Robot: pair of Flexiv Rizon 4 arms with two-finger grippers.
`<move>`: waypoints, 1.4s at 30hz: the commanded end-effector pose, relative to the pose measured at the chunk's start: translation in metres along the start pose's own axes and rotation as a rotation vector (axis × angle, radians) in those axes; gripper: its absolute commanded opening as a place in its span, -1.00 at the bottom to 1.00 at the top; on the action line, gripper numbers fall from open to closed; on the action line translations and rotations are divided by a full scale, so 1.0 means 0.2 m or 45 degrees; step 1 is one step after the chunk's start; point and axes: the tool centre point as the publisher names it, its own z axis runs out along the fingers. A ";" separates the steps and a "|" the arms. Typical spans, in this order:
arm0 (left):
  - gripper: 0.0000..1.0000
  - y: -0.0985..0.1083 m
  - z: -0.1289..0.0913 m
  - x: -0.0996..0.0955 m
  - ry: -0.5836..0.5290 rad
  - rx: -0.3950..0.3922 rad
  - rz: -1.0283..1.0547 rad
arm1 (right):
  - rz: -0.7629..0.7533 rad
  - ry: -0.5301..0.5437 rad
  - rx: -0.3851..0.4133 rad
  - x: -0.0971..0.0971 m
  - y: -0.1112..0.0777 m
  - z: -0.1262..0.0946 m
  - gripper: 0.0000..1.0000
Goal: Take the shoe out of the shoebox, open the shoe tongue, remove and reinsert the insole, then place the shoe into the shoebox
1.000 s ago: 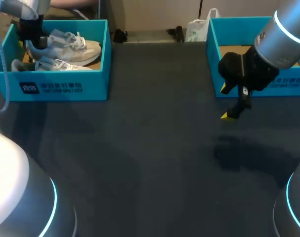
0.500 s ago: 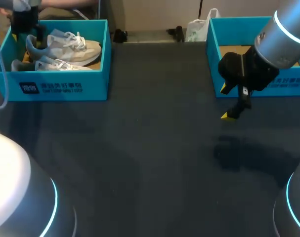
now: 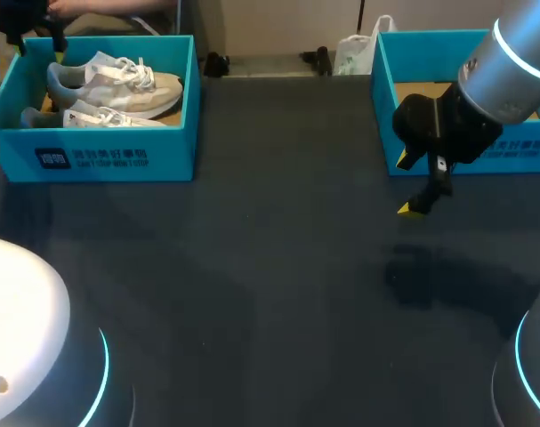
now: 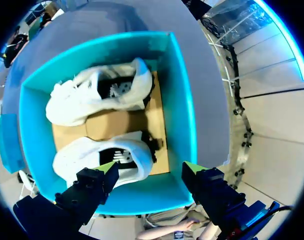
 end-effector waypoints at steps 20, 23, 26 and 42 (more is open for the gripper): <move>0.80 -0.56 -0.37 0.05 -0.089 -0.091 -0.036 | 0.002 -0.001 0.002 0.00 0.00 0.01 1.00; 0.77 -0.64 -0.36 0.03 -0.082 -0.087 -0.009 | 0.002 -0.001 0.002 0.00 0.00 0.01 1.00; 0.74 -0.68 -0.35 0.02 -0.080 -0.081 0.011 | 0.002 -0.001 0.002 0.00 0.00 0.01 1.00; 0.59 -0.75 -0.22 0.01 -0.073 -0.098 0.022 | 0.002 -0.001 0.002 0.00 0.00 0.01 1.00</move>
